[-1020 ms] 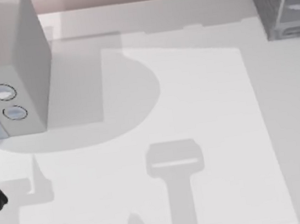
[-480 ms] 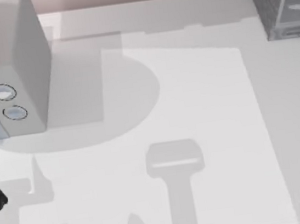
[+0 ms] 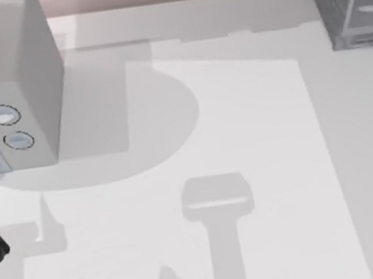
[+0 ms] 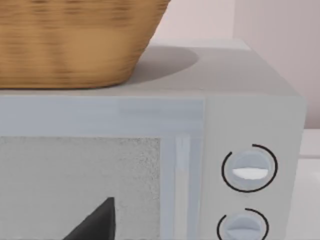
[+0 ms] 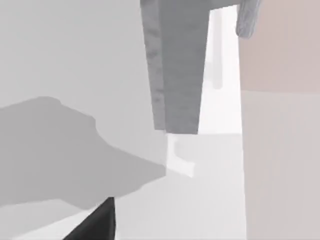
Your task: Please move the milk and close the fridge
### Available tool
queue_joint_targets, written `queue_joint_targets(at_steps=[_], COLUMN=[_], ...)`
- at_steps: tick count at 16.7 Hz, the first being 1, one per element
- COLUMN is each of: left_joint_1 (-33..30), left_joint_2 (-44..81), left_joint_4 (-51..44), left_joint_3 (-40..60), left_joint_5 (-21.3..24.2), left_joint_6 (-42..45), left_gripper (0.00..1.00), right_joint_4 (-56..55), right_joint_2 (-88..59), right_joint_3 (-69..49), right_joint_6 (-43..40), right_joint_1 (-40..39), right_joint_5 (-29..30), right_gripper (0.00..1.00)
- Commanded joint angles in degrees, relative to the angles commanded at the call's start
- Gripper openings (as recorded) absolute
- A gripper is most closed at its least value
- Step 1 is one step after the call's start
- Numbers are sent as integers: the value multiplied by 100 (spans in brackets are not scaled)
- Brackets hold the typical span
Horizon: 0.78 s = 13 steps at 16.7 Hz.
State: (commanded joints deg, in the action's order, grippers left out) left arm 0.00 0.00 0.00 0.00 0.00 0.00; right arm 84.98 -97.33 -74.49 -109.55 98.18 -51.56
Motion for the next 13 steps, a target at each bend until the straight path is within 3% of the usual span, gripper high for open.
queue_joint_targets(at_steps=[4, 13], left_joint_1=[0, 0], left_joint_2=[0, 0], left_joint_4=[0, 0], left_joint_3=[0, 0], left_joint_5=[0, 0], left_joint_6=[0, 0], left_gripper=[100, 100], right_joint_4=[-144, -500], right_joint_2=[-619, -617], right_joint_3=[-138, -141], right_joint_6=[-591, -255], right_joint_1=[540, 276], right_joint_5=[-277, -203], right_gripper=[100, 100])
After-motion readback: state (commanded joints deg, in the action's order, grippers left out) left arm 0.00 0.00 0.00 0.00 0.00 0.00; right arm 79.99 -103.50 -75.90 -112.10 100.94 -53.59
